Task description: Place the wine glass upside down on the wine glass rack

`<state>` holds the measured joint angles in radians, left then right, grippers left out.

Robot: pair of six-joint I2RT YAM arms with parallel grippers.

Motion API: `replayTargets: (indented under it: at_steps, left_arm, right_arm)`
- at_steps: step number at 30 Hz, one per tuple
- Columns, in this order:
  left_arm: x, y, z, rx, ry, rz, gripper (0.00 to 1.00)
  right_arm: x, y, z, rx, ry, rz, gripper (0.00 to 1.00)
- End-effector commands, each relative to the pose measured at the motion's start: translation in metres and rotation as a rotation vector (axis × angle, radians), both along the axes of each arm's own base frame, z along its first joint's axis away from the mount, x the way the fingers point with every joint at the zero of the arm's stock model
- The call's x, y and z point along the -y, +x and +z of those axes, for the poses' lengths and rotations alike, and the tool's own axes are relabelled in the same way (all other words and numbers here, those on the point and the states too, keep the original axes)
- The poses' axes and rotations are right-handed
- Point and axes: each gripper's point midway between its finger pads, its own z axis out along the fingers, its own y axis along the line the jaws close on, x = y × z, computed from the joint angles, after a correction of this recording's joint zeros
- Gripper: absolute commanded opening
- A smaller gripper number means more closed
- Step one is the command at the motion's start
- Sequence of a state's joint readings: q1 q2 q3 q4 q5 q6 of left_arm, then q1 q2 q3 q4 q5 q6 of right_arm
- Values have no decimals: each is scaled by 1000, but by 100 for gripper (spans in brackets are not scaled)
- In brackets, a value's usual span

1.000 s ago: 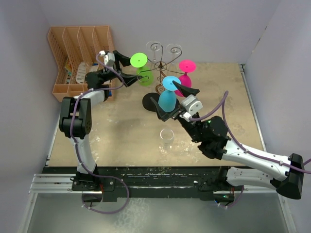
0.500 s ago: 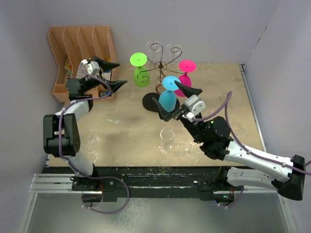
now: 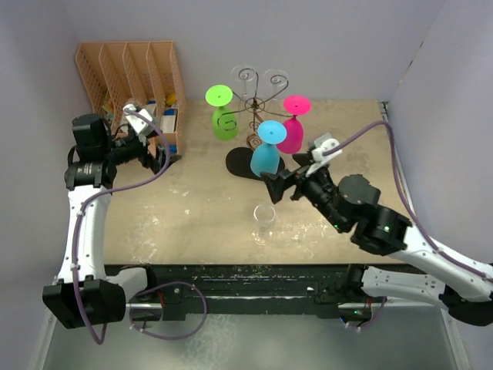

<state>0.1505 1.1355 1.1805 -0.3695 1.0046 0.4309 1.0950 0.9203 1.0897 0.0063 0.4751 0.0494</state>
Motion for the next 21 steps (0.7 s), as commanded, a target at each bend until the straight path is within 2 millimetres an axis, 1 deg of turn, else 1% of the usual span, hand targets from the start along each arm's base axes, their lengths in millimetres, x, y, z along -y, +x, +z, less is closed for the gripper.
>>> replayTargets:
  at_steps: [1,3,5,6,7,8,9,10,11,12,13,14,15,16,19,20,21]
  left_arm:
    - [-19,-45,-40,-402,15,196,100]
    - [-38,-42,-41,-483,-26,389,100]
    - [-46,-51,-43,-539,-29,461,100]
    - [-48,-57,-45,-573,-33,479,100]
    - [-46,-63,-46,-602,-33,475,100]
    - [-42,-70,-47,-625,-40,461,99]
    - [-42,-75,-47,-635,-36,463,93]
    - [-41,-83,-46,-649,-22,451,89]
    - [-33,-91,-44,-655,-18,393,89]
    - [-30,-98,-45,-666,-11,361,90]
    - [-31,-98,-47,-661,0,367,91]
    - [-37,-93,-50,-644,8,407,91]
    - [-44,-90,-60,-646,16,457,91]
    - [-54,-85,-66,-639,32,521,91]
    - [-86,-78,-77,-614,88,712,89]
    - [-93,-77,-77,-598,98,753,88]
    - [-95,-78,-76,-589,100,766,88]
  right_arm:
    - [48,-29,-35,-326,159,-92,100]
    - [61,-41,-44,-394,228,-93,99]
    - [70,-50,-50,-425,273,-79,81]
    - [72,-52,-54,-441,291,-82,74]
    - [71,-54,-63,-466,296,-82,71]
    - [67,-54,-78,-495,271,-87,66]
    - [61,-53,-91,-526,249,-94,57]
    - [56,-51,-103,-553,215,-113,44]
    - [52,-48,-115,-586,183,-143,30]
    - [46,-44,-128,-617,146,-167,20]
    - [39,-42,-138,-645,116,-180,16]
    - [32,-40,-147,-672,84,-195,15]
    - [25,-38,-155,-693,56,-207,12]
    - [22,-36,-159,-712,35,-224,12]
    - [15,-32,-168,-742,7,-257,12]
    - [12,-31,-168,-743,16,-253,12]
    - [8,-32,-169,-750,27,-236,12]
